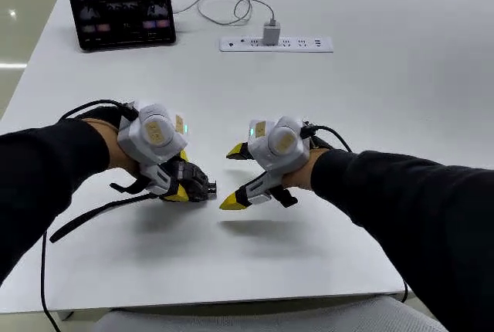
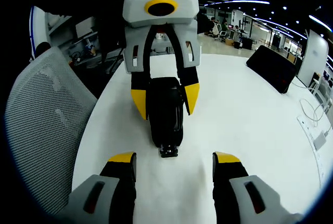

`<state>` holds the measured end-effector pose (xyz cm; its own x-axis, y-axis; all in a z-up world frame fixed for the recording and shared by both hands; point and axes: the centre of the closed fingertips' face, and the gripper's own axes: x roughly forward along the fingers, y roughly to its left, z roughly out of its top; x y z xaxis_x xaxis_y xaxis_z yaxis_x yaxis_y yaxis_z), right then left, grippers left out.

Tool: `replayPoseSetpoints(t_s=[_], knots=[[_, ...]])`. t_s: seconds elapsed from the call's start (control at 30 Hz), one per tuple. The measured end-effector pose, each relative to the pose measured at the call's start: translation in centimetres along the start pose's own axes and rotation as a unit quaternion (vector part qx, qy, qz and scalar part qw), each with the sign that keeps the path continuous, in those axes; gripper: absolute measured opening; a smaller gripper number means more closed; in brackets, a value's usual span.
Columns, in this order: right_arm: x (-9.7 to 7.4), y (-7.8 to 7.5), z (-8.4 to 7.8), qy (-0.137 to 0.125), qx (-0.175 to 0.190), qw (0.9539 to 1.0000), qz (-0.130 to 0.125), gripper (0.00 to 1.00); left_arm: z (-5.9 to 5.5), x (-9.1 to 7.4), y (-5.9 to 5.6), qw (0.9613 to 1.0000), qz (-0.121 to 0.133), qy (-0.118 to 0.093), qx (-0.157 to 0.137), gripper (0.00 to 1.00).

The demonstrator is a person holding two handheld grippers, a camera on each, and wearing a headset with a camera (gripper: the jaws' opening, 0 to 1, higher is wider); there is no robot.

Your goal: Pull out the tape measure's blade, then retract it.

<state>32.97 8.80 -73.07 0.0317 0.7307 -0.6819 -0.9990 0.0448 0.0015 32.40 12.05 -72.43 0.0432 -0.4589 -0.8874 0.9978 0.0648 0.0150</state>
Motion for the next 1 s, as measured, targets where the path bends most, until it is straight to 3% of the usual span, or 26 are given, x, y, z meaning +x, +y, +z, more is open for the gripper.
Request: replayPoseSetpoints(t_s=[0.27,0.53,0.77,0.87,1.0], knots=[[1.1,0.2,0.1,0.004,-0.003,0.9999,0.009,0.47,0.0,0.0,0.1,1.0000,0.002,0.008,-0.004,0.33],[2.2,0.3,-0.2,0.019,-0.018,0.9996,0.010,0.28,-0.2,0.0,0.1,0.9999,0.002,0.012,-0.011,0.33],[2.8,0.4,-0.3,0.033,-0.027,0.9990,0.018,0.20,-0.2,0.0,0.0,0.9997,0.002,0.016,-0.017,0.34],[3.0,0.6,-0.8,0.045,-0.037,0.9981,0.020,0.21,-0.3,0.0,0.0,0.9997,0.002,0.015,-0.021,0.34],[3.1,0.8,-1.1,0.048,-0.038,0.9978,0.025,0.12,-0.3,0.1,0.1,0.9996,0.002,0.014,-0.023,0.34]])
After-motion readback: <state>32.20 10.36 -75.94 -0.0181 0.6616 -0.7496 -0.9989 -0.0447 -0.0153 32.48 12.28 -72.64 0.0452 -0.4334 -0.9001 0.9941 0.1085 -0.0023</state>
